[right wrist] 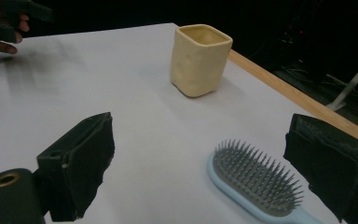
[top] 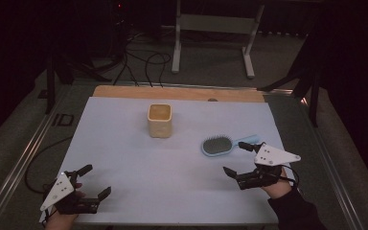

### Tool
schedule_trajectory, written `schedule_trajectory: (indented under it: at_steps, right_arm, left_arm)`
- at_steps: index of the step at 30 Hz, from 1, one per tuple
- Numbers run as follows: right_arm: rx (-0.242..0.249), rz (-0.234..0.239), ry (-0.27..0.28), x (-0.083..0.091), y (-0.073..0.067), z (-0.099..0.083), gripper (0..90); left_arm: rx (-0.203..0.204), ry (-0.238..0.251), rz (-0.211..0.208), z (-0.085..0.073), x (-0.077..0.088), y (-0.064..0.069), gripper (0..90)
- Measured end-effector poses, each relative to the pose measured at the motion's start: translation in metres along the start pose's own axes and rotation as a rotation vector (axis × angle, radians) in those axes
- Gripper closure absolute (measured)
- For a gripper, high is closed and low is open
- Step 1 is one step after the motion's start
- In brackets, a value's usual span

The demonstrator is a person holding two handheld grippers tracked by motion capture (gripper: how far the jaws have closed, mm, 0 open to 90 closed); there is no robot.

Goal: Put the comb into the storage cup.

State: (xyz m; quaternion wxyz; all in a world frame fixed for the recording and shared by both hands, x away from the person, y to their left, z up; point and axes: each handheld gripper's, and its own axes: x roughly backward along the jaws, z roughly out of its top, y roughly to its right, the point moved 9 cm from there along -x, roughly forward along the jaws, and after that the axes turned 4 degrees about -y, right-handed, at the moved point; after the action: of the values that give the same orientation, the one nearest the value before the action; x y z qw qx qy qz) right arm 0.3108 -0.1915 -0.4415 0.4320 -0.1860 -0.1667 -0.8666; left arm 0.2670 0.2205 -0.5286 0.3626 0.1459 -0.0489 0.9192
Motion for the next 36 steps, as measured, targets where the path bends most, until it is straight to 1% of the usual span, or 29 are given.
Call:
schedule_trajectory:
  at_steps: [2, 3, 4, 5, 6, 7, 11, 13, 14, 15, 17, 18, 20, 21, 22, 23, 24, 25, 26, 27, 28, 29, 30, 31, 33, 36]
  right_arm:
    - [0.010, -0.011, -0.006, -0.001, 0.005, 0.003, 8.1]
    - [0.007, -0.011, -0.006, -0.002, 0.007, 0.004, 8.1]
    - [0.010, -0.018, -0.001, -0.003, 0.012, 0.008, 8.1]
    - [0.010, -0.018, -0.001, -0.003, 0.012, 0.008, 8.1]
    - [0.006, -0.024, 0.002, -0.003, 0.018, 0.012, 8.1]
    - [0.006, -0.024, 0.002, -0.003, 0.018, 0.012, 8.1]
    - [0.004, -0.045, 0.007, -0.005, 0.030, 0.018, 8.2]
    - [-0.006, -0.057, 0.012, -0.006, 0.038, 0.019, 8.2]
    - [-0.013, -0.070, 0.014, -0.008, 0.046, 0.021, 8.2]
    - [-0.013, -0.070, 0.014, -0.008, 0.046, 0.021, 8.2]
    - [-0.019, -0.080, 0.009, -0.010, 0.053, 0.021, 8.2]
    - [-0.025, -0.094, 0.010, -0.012, 0.061, 0.020, 8.2]
    - [-0.039, -0.107, 0.003, -0.016, 0.069, 0.018, 8.2]
    - [-0.039, -0.107, 0.003, -0.016, 0.069, 0.018, 8.2]
    - [-0.041, -0.110, -0.004, -0.018, 0.072, 0.017, 8.2]
    - [-0.052, -0.122, -0.012, -0.021, 0.079, 0.014, 8.2]
    - [-0.052, -0.122, -0.012, -0.021, 0.079, 0.014, 8.2]
    - [-0.057, -0.127, -0.017, -0.022, 0.083, 0.012, 8.2]
    - [-0.061, -0.144, -0.021, -0.026, 0.091, 0.009, 8.2]
    - [-0.066, -0.153, -0.024, -0.027, 0.094, 0.007, 8.2]
    - [-0.066, -0.153, -0.024, -0.027, 0.094, 0.007, 8.2]
    - [-0.077, -0.168, -0.036, -0.031, 0.102, 0.004, 8.2]
    - [-0.081, -0.176, -0.046, -0.032, 0.105, 0.001, 8.2]
    - [-0.081, -0.176, -0.046, -0.032, 0.105, 0.001, 8.2]
    - [-0.094, -0.187, -0.056, -0.036, 0.111, -0.002, 8.2]
    - [-0.099, -0.207, -0.071, -0.041, 0.120, -0.008, 8.2]
  left_arm:
    - [-0.002, -0.001, 0.000, 0.000, 0.000, 0.000, 0.0]
    - [-0.002, 0.000, 0.000, 0.000, 0.000, 0.000, 0.0]
    - [-0.002, 0.000, -0.001, 0.000, 0.000, 0.000, 0.0]
    - [-0.002, 0.000, 0.000, 0.000, 0.000, 0.000, 0.0]
    - [-0.002, 0.001, -0.001, 0.000, 0.000, 0.000, 0.0]
    - [0.000, 0.004, -0.002, 0.000, 0.000, 0.000, 0.0]
    - [0.007, 0.011, -0.003, 0.001, 0.001, 0.000, 0.0]
    - [0.005, 0.011, -0.003, 0.001, 0.001, 0.000, 0.0]
    - [0.006, 0.012, -0.005, 0.001, 0.001, 0.000, 0.0]
    - [0.004, 0.010, -0.004, 0.001, 0.001, 0.000, 0.0]
    - [0.001, 0.008, -0.003, 0.001, 0.000, 0.000, 0.0]
    - [0.000, 0.009, -0.004, 0.001, 0.000, 0.000, 0.0]
    - [0.003, 0.012, -0.003, 0.001, 0.001, 0.000, 0.0]
    - [0.004, 0.012, -0.001, 0.001, 0.001, -0.001, 0.0]
    - [0.004, 0.012, -0.001, 0.001, 0.001, -0.001, 0.0]
    - [0.005, 0.013, -0.002, 0.001, 0.001, -0.001, 0.0]
    - [0.004, 0.014, -0.002, 0.001, 0.001, -0.001, 0.0]
    - [0.003, 0.013, -0.003, 0.001, 0.001, -0.001, 0.0]
    - [0.005, 0.014, -0.003, 0.001, 0.001, -0.001, 0.0]
    - [0.005, 0.014, -0.003, 0.001, 0.001, -0.001, 0.0]
    - [0.005, 0.015, -0.003, 0.001, 0.001, -0.001, 0.0]
    - [0.005, 0.015, -0.005, 0.001, 0.001, -0.001, 0.0]
    - [0.005, 0.015, -0.005, 0.001, 0.001, -0.001, 0.0]
    - [0.005, 0.016, -0.004, 0.001, 0.001, -0.001, 0.0]
    - [0.007, 0.017, -0.006, 0.002, 0.001, -0.001, 0.0]
    - [0.008, 0.016, -0.007, 0.001, 0.001, -0.001, 0.0]
